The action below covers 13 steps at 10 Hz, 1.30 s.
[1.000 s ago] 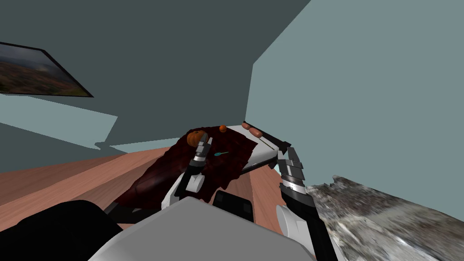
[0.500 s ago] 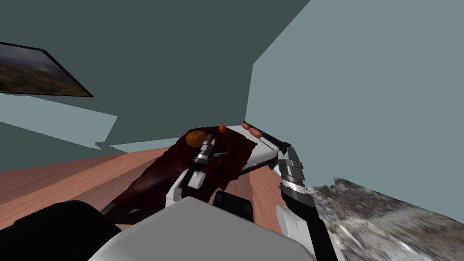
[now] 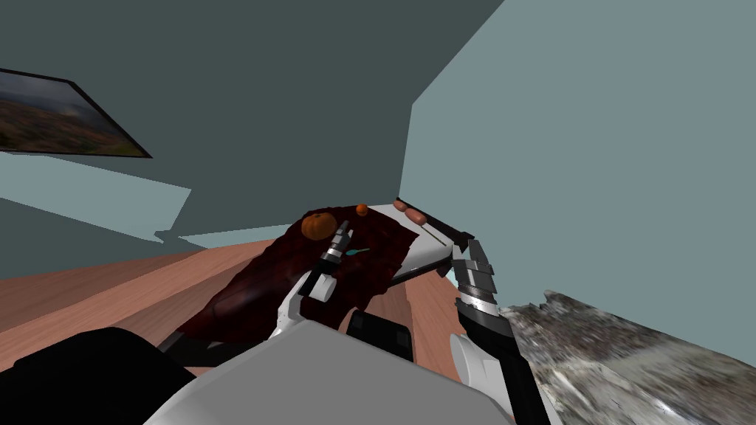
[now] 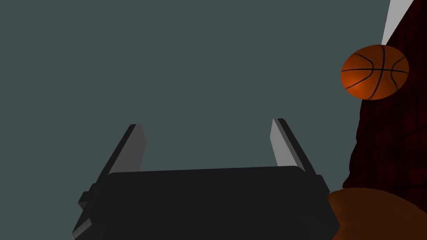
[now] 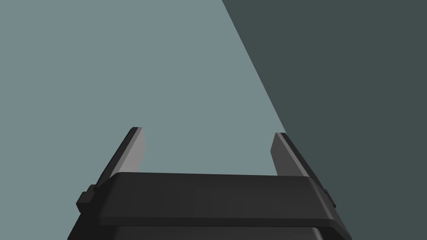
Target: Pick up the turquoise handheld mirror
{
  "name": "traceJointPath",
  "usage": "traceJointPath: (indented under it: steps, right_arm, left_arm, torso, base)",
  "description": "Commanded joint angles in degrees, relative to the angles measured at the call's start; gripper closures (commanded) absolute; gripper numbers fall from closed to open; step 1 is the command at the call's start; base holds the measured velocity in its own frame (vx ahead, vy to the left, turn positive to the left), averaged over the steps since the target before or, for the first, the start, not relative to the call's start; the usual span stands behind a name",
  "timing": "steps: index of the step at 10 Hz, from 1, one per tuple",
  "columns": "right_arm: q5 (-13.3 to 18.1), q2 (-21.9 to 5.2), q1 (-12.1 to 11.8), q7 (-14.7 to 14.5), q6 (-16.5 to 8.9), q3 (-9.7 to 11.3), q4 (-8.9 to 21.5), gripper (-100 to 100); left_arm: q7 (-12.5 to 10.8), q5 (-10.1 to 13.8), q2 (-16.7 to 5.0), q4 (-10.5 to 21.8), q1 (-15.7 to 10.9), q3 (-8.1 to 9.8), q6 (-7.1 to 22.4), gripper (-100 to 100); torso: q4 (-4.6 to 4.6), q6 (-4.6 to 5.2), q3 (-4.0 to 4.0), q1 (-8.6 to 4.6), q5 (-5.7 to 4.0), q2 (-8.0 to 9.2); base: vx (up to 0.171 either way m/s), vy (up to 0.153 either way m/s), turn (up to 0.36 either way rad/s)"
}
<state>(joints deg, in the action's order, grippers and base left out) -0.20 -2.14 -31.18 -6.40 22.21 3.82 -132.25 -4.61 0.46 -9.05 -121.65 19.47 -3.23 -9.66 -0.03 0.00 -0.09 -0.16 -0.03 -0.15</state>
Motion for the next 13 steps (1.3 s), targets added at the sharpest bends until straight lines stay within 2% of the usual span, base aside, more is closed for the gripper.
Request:
traceJointPath:
  steps: [1, 4, 5, 6, 7, 8, 9, 10, 11, 12, 13]
  right_arm:
    - [0.0, 0.0, 0.0, 0.0, 0.0, 0.0, 0.0, 0]
    - [0.0, 0.0, 0.0, 0.0, 0.0, 0.0, 0.0, 0]
    - [0.0, 0.0, 0.0, 0.0, 0.0, 0.0, 0.0, 0]
    - [0.0, 0.0, 0.0, 0.0, 0.0, 0.0, 0.0, 0]
    - [0.0, 0.0, 0.0, 0.0, 0.0, 0.0, 0.0, 0]
    - [0.0, 0.0, 0.0, 0.0, 0.0, 0.0, 0.0, 0]
    - [0.0, 0.0, 0.0, 0.0, 0.0, 0.0, 0.0, 0]
    - [0.0, 0.0, 0.0, 0.0, 0.0, 0.0, 0.0, 0]
    - [0.0, 0.0, 0.0, 0.0, 0.0, 0.0, 0.0, 0]
    - [0.0, 0.0, 0.0, 0.0, 0.0, 0.0, 0.0, 0]
    - [0.0, 0.0, 0.0, 0.0, 0.0, 0.0, 0.0, 0]
  left_arm:
    - [-0.8, 0.6, -0.3, 1.0, -1.3, 0.26, 2.7, -100]
    - [-2.7, 2.3, -0.9, 4.0, -4.1, 0.45, 7.6, -100]
    - [-2.7, 2.3, -0.9, 4.0, -4.1, 0.45, 8.4, -100]
    - [-3.7, 3.2, -1.2, 5.6, -5.5, 0.54, 10.1, -100]
    - [-3.7, 3.2, -1.2, 5.6, -5.5, 0.54, 11.3, -100]
    - [-4.7, 4.1, -1.5, 7.2, -7.0, 0.62, 13.0, -100]
    - [-4.7, 4.1, -1.5, 7.2, -7.0, 0.62, 14.4, -100]
    - [-5.7, 5.0, -1.7, 8.9, -8.5, 0.68, 16.0, -100]
    - [-5.7, 5.0, -1.7, 8.9, -8.5, 0.68, 17.4, -100]
    - [-6.7, 5.9, -1.9, 10.7, -10.1, 0.73, 19.3, -100]
    - [-6.7, 5.9, -1.9, 10.7, -10.1, 0.73, 20.5, -100]
  torso:
    - [0.0, 0.0, 0.0, 0.0, 0.0, 0.0]
    - [0.01, 0.0, 0.03, 0.07, 0.01, 0.06]
    - [0.01, 0.0, 0.03, 0.07, 0.01, 0.05]
    - [0.01, 0.0, 0.03, 0.09, 0.01, 0.06]
    - [0.01, 0.0, 0.02, 0.08, 0.01, 0.03]
    - [0.01, 0.0, 0.02, 0.08, 0.01, 0.04]
    - [0.0, 0.0, 0.01, 0.07, 0.01, 0.03]
    - [0.01, -0.01, 0.03, 0.08, 0.01, 0.05]
    - [0.01, 0.0, 0.02, 0.08, 0.01, 0.03]
    - [0.0, -0.01, 0.01, 0.09, 0.01, 0.03]
    - [0.0, 0.0, 0.0, 0.09, 0.01, 0.0]
  base:
    - [0.034, -0.036, 0.01]
    - [0.021, -0.026, 0.006]
    - [0.021, -0.019, 0.006]
    - [0.027, -0.024, 0.007]
    - [0.024, -0.024, 0.003]
    - [0.026, -0.028, 0.008]
    - [0.021, -0.024, 0.003]
    - [0.029, -0.022, 0.007]
    - [0.032, -0.02, 0.003]
    - [0.035, -0.02, 0.008]
    - [0.025, -0.016, 0.003]
